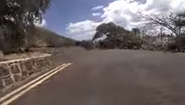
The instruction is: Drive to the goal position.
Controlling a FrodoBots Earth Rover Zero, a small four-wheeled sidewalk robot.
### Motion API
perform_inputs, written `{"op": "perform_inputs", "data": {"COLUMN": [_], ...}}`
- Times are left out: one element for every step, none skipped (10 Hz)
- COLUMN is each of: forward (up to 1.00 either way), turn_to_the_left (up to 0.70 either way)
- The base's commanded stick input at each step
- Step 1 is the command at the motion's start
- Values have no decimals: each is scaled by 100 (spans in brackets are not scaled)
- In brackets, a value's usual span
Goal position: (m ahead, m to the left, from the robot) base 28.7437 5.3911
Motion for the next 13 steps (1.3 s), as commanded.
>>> {"op": "perform_inputs", "data": {"forward": [85, 85, 85, 85, 85, 85, 85, 85, 85, 85, 85, 85, 85], "turn_to_the_left": [1, 1, 1, 1, 1, 1, 1, 1, 3, 2, 1, 1, 1]}}
